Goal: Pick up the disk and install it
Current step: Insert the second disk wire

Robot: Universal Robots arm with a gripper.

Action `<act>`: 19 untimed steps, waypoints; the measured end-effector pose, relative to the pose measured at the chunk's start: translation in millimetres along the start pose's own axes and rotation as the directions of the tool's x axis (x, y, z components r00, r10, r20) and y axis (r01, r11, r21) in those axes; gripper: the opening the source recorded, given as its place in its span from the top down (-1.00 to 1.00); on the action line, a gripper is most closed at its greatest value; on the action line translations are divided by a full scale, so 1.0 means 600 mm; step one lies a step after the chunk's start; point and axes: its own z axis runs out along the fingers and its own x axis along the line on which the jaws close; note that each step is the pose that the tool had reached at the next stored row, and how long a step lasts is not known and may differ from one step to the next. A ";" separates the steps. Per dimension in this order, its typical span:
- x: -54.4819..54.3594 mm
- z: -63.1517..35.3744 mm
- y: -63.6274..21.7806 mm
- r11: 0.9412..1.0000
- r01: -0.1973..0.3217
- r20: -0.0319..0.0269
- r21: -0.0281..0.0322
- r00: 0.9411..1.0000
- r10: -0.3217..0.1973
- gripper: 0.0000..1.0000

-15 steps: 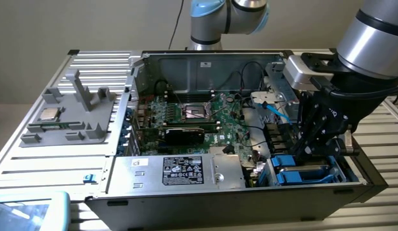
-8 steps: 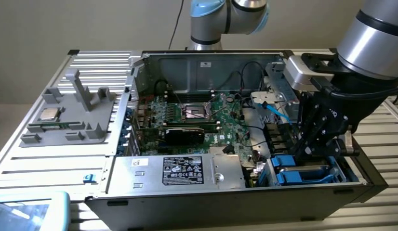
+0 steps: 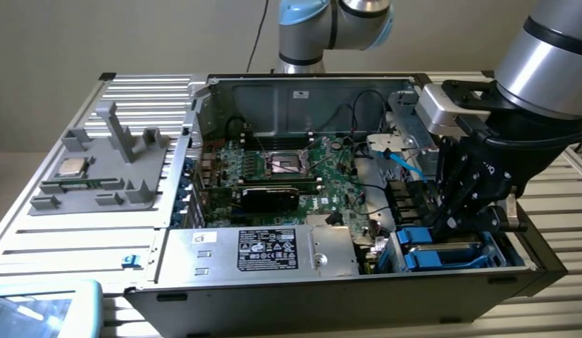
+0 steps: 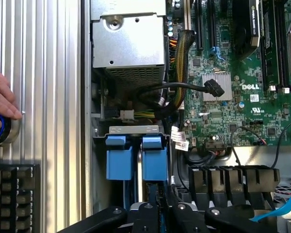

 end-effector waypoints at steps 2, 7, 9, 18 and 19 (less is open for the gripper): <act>0.000 0.001 0.000 1.000 0.000 0.000 0.000 1.000 0.000 0.69; 0.000 0.003 -0.001 1.000 0.000 0.000 0.000 1.000 0.000 0.69; 0.000 0.003 -0.001 1.000 0.000 0.000 0.000 1.000 0.000 0.69; -0.001 0.005 -0.002 1.000 0.000 0.001 0.000 1.000 0.000 0.65; -0.001 0.004 -0.001 1.000 0.000 0.001 0.000 1.000 0.000 0.52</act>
